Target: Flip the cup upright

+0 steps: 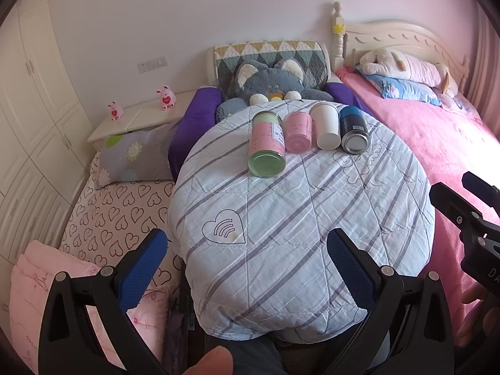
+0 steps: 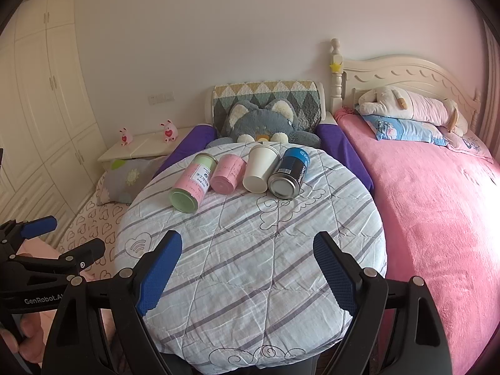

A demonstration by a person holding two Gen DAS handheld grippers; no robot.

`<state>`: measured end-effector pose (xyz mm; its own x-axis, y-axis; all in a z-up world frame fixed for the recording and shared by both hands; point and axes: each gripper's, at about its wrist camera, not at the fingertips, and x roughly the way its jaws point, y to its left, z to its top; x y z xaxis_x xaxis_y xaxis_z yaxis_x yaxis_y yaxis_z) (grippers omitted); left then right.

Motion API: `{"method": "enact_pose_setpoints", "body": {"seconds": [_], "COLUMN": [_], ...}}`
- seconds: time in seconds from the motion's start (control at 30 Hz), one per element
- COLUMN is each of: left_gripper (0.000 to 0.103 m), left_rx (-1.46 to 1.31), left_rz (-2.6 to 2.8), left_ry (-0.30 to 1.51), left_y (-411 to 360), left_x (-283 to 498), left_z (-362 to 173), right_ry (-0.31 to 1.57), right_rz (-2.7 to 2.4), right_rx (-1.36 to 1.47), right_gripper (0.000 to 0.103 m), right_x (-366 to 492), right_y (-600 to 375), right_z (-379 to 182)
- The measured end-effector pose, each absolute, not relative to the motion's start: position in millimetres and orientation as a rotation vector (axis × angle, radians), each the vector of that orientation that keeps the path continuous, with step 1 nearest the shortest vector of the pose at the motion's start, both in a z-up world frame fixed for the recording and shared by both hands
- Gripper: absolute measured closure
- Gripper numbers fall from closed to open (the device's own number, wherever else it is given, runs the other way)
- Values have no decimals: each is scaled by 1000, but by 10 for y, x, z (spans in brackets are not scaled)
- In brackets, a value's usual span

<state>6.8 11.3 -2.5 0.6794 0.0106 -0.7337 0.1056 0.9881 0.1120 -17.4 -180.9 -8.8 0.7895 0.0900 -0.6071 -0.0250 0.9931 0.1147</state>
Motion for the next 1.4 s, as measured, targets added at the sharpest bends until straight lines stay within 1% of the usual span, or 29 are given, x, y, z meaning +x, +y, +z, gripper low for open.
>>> {"method": "enact_pose_setpoints", "body": {"seconds": [1.2,1.4], "left_gripper": [0,0], "left_rx": [149,145], "left_rz": [-51,-43], "left_ry": [823,832], "left_y": [133,202], "left_x": [92,296], "left_z": [-23,-40], "right_ry": [665,696], "right_rz": [66,81], "right_rx": [95,104], "right_gripper": [16,16], "right_x": [-123,77], "right_y": [-1779,-1792], "right_z": [-127,-195]}}
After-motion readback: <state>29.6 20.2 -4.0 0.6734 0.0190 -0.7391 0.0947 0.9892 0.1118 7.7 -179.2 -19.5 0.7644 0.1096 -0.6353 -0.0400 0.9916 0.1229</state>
